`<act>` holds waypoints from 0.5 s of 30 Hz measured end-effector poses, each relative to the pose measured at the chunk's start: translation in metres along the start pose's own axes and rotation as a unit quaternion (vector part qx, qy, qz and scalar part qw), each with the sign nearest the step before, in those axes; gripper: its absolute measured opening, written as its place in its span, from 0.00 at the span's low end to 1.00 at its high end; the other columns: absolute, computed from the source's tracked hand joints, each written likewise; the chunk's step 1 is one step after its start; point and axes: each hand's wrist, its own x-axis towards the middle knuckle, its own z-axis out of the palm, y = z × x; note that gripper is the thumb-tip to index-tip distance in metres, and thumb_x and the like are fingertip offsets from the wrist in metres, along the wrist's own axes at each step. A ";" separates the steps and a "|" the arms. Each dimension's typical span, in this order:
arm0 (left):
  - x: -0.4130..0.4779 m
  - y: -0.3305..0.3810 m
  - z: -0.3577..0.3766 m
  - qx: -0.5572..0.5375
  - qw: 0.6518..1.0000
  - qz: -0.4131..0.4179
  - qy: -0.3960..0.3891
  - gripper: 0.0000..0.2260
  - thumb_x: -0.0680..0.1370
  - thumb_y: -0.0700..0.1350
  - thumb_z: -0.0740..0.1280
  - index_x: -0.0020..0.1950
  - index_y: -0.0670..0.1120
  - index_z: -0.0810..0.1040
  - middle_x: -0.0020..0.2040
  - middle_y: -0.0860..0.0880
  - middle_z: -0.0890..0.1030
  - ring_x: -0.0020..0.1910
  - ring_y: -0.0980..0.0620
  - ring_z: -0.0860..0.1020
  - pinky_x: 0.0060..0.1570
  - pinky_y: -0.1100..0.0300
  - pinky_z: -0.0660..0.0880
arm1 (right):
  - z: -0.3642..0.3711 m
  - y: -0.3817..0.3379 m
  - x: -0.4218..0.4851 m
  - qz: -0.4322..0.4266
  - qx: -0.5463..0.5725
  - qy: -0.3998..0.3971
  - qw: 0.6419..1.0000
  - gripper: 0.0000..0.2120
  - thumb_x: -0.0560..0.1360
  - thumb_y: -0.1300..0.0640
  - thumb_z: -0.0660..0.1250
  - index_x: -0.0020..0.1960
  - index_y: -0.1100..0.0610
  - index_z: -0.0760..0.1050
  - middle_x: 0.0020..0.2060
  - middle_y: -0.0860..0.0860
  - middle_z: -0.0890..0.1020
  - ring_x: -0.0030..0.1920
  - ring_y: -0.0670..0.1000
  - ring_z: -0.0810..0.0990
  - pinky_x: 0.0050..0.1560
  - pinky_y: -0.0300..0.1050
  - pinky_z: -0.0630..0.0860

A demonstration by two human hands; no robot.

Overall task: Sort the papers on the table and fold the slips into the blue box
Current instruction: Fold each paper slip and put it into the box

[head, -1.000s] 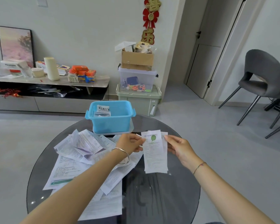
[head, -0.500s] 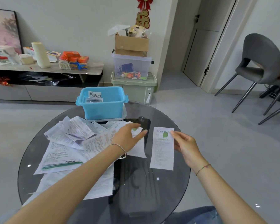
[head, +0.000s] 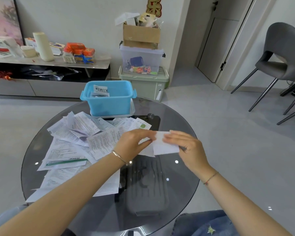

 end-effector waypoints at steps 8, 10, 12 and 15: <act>-0.038 -0.004 0.006 0.077 0.940 -0.076 -0.322 0.16 0.80 0.51 0.63 0.67 0.54 0.73 0.65 0.53 0.77 0.62 0.53 0.75 0.62 0.59 0.70 | 0.011 0.005 -0.041 0.137 0.060 -0.263 0.953 0.17 0.74 0.66 0.68 0.54 0.47 0.83 0.51 0.32 0.78 0.51 0.26 0.74 0.55 0.24 0.69; -0.039 -0.002 0.006 0.082 0.940 -0.080 -0.322 0.19 0.80 0.51 0.62 0.71 0.54 0.69 0.65 0.52 0.76 0.62 0.52 0.75 0.61 0.59 0.70 | 0.009 0.000 -0.037 0.176 0.093 -0.245 0.949 0.11 0.75 0.61 0.69 0.53 0.48 0.83 0.49 0.35 0.81 0.49 0.33 0.78 0.52 0.26 0.72; -0.041 0.003 0.005 0.087 0.941 -0.074 -0.318 0.22 0.79 0.50 0.62 0.73 0.52 0.63 0.65 0.50 0.76 0.62 0.50 0.74 0.61 0.59 0.69 | 0.009 -0.005 -0.032 0.231 0.150 -0.210 0.938 0.07 0.76 0.59 0.68 0.45 0.49 0.84 0.38 0.36 0.83 0.39 0.36 0.79 0.42 0.28 0.72; -0.045 0.008 0.002 0.095 0.949 -0.082 -0.290 0.27 0.79 0.51 0.62 0.76 0.49 0.55 0.66 0.54 0.75 0.64 0.51 0.71 0.65 0.61 0.63 | 0.016 -0.004 -0.023 0.291 0.197 -0.165 0.922 0.10 0.76 0.60 0.68 0.37 0.52 0.78 0.28 0.39 0.79 0.28 0.37 0.75 0.31 0.27 0.66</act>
